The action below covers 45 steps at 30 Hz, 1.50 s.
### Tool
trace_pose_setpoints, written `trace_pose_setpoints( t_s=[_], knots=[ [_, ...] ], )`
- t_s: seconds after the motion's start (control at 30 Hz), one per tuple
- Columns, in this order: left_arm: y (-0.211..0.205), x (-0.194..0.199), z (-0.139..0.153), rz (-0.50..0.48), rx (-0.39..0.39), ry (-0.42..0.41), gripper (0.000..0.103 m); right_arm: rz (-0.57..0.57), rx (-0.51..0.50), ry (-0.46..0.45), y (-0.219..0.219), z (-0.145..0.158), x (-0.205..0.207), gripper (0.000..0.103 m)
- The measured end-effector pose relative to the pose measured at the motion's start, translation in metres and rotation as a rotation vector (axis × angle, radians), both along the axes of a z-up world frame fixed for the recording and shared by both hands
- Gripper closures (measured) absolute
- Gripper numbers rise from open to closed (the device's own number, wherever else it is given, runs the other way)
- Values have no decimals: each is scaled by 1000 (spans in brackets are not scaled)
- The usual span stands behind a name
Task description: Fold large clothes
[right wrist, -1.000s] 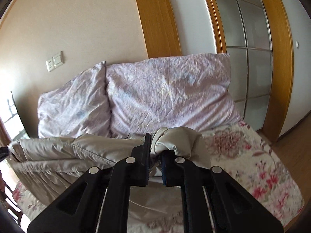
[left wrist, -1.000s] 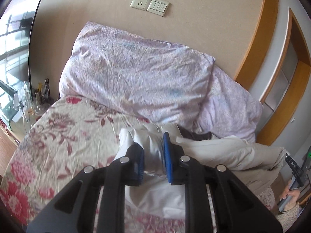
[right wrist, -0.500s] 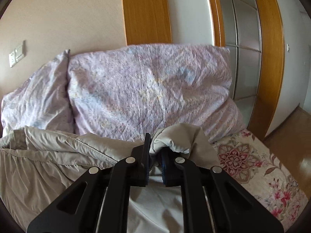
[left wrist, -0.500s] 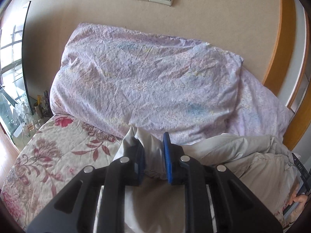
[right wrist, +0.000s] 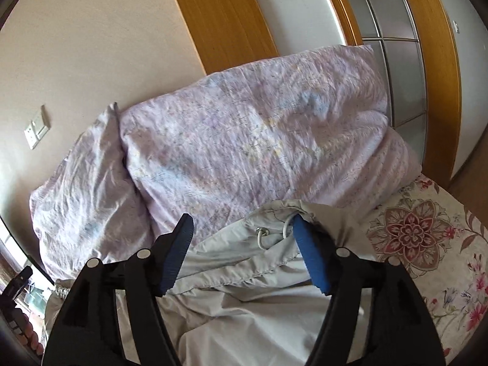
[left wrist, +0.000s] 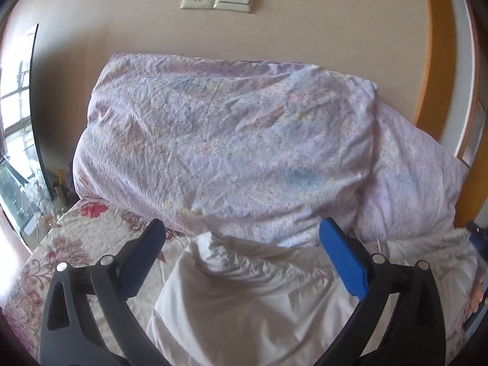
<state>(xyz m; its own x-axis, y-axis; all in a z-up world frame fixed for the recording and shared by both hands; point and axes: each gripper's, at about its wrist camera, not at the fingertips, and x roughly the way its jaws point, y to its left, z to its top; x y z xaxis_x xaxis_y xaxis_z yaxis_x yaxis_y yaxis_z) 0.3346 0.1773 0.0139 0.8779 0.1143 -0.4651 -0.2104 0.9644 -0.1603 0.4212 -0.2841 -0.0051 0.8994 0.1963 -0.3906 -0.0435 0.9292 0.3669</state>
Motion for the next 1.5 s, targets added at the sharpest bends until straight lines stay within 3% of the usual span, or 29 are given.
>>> trace_pose_setpoints(
  t_s=[0.13,0.2,0.23,0.4,0.57,0.77,0.93,1.1,1.5],
  knots=[
    [-13,-16,-9,-33,34,35,2,-21,12,-90,-8,6,-21,22],
    [-15,-19,-17,-45,31,57,2,-8,95,-69,-20,8,-23,22],
    [-17,-21,-22,-49,35,73,2,8,89,-57,-19,9,-23,23],
    [-25,-25,-38,-59,68,109,2,116,-173,-3,17,-5,-31,28],
    [-29,-21,-51,-58,81,143,2,222,-309,95,48,-40,-29,32],
    [-35,-6,-68,-5,188,183,2,213,-441,201,63,-78,-16,33],
    [-33,21,-88,59,220,251,2,134,-413,280,57,-96,9,33],
    [-23,46,-103,108,186,295,2,76,-404,330,60,-105,30,32],
    [-16,77,-123,128,128,331,2,19,-409,316,69,-122,54,27]
  ],
)
